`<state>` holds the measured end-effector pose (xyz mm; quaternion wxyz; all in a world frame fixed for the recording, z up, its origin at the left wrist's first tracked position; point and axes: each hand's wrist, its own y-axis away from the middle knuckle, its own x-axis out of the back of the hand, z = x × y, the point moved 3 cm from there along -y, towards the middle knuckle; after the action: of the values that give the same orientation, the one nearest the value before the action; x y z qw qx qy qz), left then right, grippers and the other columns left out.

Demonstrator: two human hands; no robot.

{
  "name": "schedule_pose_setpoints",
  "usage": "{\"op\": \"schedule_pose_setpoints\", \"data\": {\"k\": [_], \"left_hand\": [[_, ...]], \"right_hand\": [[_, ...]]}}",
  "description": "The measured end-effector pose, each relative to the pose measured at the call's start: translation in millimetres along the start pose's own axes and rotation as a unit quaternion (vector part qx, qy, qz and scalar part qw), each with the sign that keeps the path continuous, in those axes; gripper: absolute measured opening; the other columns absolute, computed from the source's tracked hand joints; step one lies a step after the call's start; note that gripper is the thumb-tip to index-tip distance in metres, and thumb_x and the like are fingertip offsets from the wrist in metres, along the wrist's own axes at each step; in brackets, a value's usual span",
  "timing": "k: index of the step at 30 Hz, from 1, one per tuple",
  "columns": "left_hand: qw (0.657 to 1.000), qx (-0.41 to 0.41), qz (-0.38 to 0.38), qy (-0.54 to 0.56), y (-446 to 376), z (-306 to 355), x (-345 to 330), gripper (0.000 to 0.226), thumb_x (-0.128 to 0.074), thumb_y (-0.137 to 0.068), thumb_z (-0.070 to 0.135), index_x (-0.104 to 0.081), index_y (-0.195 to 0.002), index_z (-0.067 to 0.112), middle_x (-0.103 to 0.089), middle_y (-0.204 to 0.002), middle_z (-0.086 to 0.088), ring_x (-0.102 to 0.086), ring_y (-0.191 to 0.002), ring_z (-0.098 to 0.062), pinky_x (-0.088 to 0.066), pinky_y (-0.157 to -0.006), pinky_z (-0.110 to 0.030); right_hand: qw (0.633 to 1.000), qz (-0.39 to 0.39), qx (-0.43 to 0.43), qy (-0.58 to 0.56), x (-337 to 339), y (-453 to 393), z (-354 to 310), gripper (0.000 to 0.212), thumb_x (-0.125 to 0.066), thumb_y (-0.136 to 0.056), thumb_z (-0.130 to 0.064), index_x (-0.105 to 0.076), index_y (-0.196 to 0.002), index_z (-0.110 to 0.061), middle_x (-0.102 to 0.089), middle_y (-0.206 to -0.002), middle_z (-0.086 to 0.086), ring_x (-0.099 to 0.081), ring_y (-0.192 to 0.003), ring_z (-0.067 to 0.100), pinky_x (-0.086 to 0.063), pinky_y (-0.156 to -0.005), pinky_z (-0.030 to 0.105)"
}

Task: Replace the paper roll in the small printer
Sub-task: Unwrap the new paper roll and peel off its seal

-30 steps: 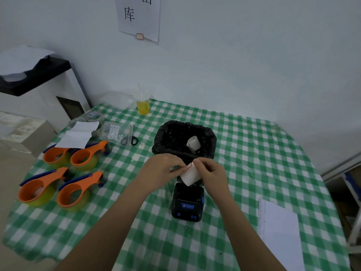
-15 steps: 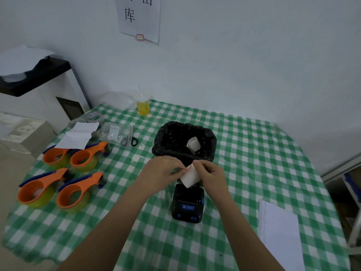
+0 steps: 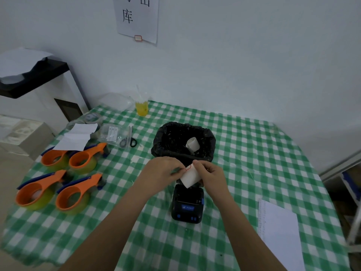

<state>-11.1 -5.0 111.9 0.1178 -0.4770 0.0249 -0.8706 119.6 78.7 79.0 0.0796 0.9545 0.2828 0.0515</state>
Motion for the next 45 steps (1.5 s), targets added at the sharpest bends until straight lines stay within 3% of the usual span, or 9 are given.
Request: {"op": "schedule_pose_setpoints", "data": {"k": [3, 7, 12, 17, 21, 25, 31, 36, 45], "left_hand": [[1.000, 0.006, 0.003, -0.008, -1.7, -1.0, -2.6, 0.051, -0.034, -0.080, 0.051, -0.071, -0.090, 0.018, -0.074, -0.089, 0.005, -0.066, -0.080, -0.013, -0.054, -0.067, -0.033], [0.996, 0.050, -0.003, 0.078, -0.3, -5.0, -2.9, 0.018, -0.059, -0.086, 0.031, -0.072, -0.095, 0.022, -0.074, -0.093, 0.007, -0.066, -0.084, -0.008, -0.055, -0.075, -0.037], [0.997, 0.044, -0.027, 0.055, -1.8, -5.9, -4.3, 0.022, -0.056, -0.086, 0.037, -0.069, -0.096, 0.022, -0.072, -0.096, 0.006, -0.064, -0.086, -0.009, -0.054, -0.077, -0.038], [1.000, 0.000, -0.023, 0.008, -3.3, -3.5, -2.4, 0.043, -0.037, -0.079, 0.050, -0.066, -0.089, 0.019, -0.070, -0.090, 0.006, -0.064, -0.082, -0.012, -0.055, -0.070, -0.037], [1.000, -0.006, -0.021, 0.011, -3.8, -4.8, -4.2, 0.016, -0.054, -0.086, 0.031, -0.065, -0.086, 0.019, -0.068, -0.089, 0.006, -0.063, -0.081, -0.011, -0.054, -0.070, -0.038], [0.995, 0.029, -0.033, 0.091, -3.6, -12.4, -5.9, 0.004, -0.059, -0.085, 0.022, -0.063, -0.085, 0.023, -0.066, -0.091, 0.010, -0.061, -0.087, -0.005, -0.054, -0.080, -0.037], [0.993, 0.032, -0.038, 0.109, 1.6, -10.9, -5.4, 0.011, -0.058, -0.085, 0.037, -0.064, -0.089, 0.029, -0.067, -0.093, 0.013, -0.062, -0.090, -0.002, -0.054, -0.083, -0.035], [0.994, 0.031, -0.033, 0.097, 0.5, -11.1, -5.8, 0.009, -0.058, -0.086, 0.034, -0.064, -0.088, 0.028, -0.066, -0.093, 0.009, -0.062, -0.088, -0.005, -0.054, -0.080, -0.040], [0.985, 0.080, -0.046, 0.148, 1.2, -12.6, -9.8, 0.009, -0.054, -0.088, 0.030, -0.060, -0.088, 0.024, -0.063, -0.097, 0.007, -0.059, -0.094, -0.007, -0.052, -0.085, -0.035]], "right_hand": [[1.000, -0.002, -0.004, -0.003, -0.1, -0.5, -0.7, 0.019, -0.060, -0.089, -0.025, -0.071, -0.073, -0.021, -0.065, -0.074, -0.004, -0.059, -0.068, 0.012, -0.051, -0.056, 0.022], [1.000, 0.007, -0.015, -0.011, 2.8, -0.2, -1.0, 0.019, -0.059, -0.090, -0.025, -0.070, -0.075, -0.019, -0.064, -0.074, -0.002, -0.056, -0.063, 0.010, -0.046, -0.049, 0.014], [1.000, -0.003, -0.004, -0.001, 2.5, 0.0, -0.9, 0.018, -0.059, -0.089, -0.024, -0.071, -0.077, -0.017, -0.065, -0.075, -0.003, -0.058, -0.064, 0.006, -0.047, -0.052, 0.014], [1.000, -0.017, 0.002, 0.009, 1.4, -0.4, -0.3, 0.020, -0.059, -0.089, -0.024, -0.072, -0.074, -0.020, -0.065, -0.072, -0.005, -0.057, -0.061, 0.003, -0.046, -0.053, 0.015], [1.000, -0.024, 0.009, 0.002, 1.4, 0.3, -0.4, 0.020, -0.059, -0.090, -0.022, -0.072, -0.074, -0.020, -0.065, -0.072, -0.005, -0.056, -0.057, -0.001, -0.044, -0.051, 0.012], [0.999, -0.032, 0.017, -0.007, 2.0, 1.2, -1.9, 0.021, -0.057, -0.090, -0.019, -0.071, -0.074, -0.020, -0.065, -0.073, -0.005, -0.056, -0.057, -0.003, -0.044, -0.050, 0.011], [0.999, -0.032, 0.009, 0.003, 2.6, 0.5, 0.5, 0.019, -0.058, -0.090, -0.023, -0.072, -0.078, -0.017, -0.065, -0.073, -0.006, -0.056, -0.059, -0.001, -0.044, -0.053, 0.013], [0.999, -0.039, 0.008, 0.006, 1.2, 1.5, 1.1, 0.020, -0.059, -0.090, -0.024, -0.072, -0.075, -0.021, -0.065, -0.072, -0.007, -0.056, -0.062, 0.002, -0.044, -0.055, 0.015], [0.999, -0.048, 0.010, -0.001, 1.6, 2.3, 4.2, 0.019, -0.056, -0.091, -0.021, -0.071, -0.084, -0.012, -0.064, -0.078, -0.001, -0.055, -0.059, -0.002, -0.043, -0.051, 0.011]]}}
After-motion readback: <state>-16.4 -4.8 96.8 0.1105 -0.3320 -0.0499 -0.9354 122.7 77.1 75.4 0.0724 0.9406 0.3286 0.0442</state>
